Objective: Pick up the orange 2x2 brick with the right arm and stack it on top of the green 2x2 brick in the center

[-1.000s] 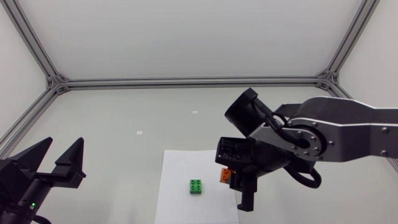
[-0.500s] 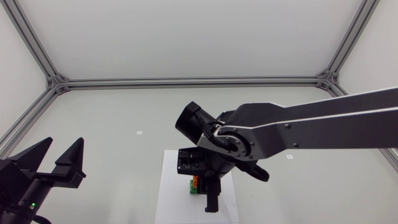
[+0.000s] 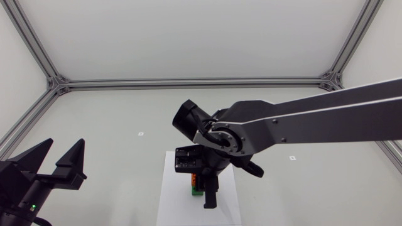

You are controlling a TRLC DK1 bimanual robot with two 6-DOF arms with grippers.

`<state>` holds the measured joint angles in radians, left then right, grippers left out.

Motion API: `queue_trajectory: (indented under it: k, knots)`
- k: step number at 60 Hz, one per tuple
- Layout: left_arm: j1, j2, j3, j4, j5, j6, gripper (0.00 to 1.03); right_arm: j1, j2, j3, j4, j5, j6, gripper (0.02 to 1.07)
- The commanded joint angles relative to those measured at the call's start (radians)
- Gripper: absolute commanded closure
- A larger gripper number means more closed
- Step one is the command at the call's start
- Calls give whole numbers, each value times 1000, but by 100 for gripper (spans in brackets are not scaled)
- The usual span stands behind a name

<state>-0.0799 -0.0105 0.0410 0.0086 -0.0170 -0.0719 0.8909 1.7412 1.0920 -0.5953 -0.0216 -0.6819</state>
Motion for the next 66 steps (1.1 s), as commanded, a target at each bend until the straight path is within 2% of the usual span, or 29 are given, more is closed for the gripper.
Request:
queue_trajectory:
  k: [1,32,66]
  knots:
    - [-1,-2,-41,-10,-3,-19,4,0,-12,-15,-6,0,-19,80]
    - [-46,-2,-41,-10,-3,-19,4,19,-29,-52,2,-1,-11,81]
    - [-46,-2,-41,-10,-3,-20,4,28,-8,-63,29,-15,-22,81]
